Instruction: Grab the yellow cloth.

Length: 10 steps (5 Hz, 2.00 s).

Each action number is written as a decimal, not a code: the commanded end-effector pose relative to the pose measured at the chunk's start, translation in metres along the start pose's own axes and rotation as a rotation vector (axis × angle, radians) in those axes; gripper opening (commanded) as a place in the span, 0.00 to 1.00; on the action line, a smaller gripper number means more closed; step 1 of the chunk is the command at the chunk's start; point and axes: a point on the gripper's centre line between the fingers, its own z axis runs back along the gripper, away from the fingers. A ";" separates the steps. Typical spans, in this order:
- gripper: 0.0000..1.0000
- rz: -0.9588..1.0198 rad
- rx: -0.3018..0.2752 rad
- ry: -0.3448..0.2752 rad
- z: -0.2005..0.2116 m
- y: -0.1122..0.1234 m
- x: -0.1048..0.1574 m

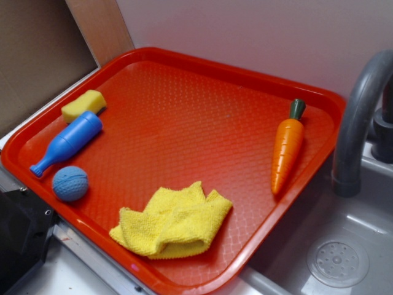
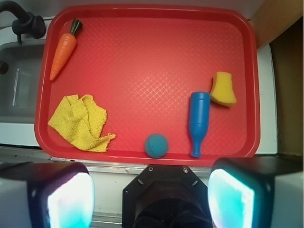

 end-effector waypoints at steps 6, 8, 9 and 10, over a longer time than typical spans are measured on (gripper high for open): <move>1.00 -0.970 -0.233 0.001 -0.132 -0.152 -0.057; 1.00 -0.970 -0.233 0.001 -0.132 -0.152 -0.057; 1.00 -0.925 -0.189 0.067 -0.181 -0.139 -0.040; 1.00 -0.966 -0.179 0.086 -0.224 -0.142 -0.032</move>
